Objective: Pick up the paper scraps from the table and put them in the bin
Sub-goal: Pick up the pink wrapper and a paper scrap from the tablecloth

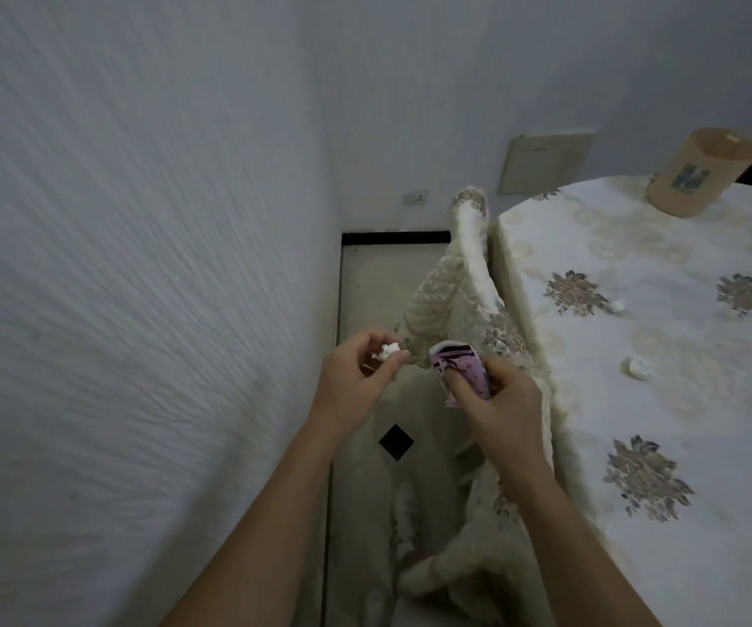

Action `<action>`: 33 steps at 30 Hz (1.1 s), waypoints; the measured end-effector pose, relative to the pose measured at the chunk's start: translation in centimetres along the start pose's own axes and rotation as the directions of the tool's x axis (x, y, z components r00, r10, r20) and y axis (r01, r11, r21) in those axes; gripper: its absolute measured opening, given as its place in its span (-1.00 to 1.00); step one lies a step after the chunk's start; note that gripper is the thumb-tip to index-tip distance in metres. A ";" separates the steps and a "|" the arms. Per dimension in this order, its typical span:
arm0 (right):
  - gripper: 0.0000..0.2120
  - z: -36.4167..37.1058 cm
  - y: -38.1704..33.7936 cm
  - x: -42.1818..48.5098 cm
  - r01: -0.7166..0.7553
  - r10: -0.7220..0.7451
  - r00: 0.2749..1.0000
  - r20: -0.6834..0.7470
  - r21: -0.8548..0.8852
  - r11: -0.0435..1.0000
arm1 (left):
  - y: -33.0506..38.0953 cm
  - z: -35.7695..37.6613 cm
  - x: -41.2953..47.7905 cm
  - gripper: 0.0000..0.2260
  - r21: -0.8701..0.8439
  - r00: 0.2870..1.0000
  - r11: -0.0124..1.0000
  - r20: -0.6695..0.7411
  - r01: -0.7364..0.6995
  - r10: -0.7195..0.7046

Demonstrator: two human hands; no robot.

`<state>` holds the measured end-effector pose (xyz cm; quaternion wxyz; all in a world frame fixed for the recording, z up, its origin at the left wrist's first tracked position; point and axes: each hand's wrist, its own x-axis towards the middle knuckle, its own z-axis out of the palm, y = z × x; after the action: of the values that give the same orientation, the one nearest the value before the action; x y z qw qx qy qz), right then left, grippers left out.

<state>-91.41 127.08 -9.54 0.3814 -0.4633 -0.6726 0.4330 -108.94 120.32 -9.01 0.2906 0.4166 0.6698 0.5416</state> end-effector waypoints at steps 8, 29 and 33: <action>-0.76 3.7 0.5 11.9 0.031 -0.031 0.999 -0.012 -0.019 0.999 | -1.6 -1.0 11.5 -0.94 0.039 1.000 0.999 0.005 -0.023 0.023; -0.84 8.7 2.5 45.4 -0.130 0.127 0.987 -0.099 -0.029 0.991 | -2.3 3.1 47.7 -0.87 0.032 0.991 0.999 0.130 0.031 -0.035; -0.86 9.2 4.2 49.8 -0.159 0.157 0.981 -0.112 -0.016 0.987 | -3.1 4.7 53.6 -0.90 0.042 0.977 0.999 0.210 0.021 -0.029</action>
<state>-112.48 173.28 -11.01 0.3768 -0.5432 -0.6168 0.4272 -131.64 169.16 -9.80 0.3583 0.4689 0.6509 0.4776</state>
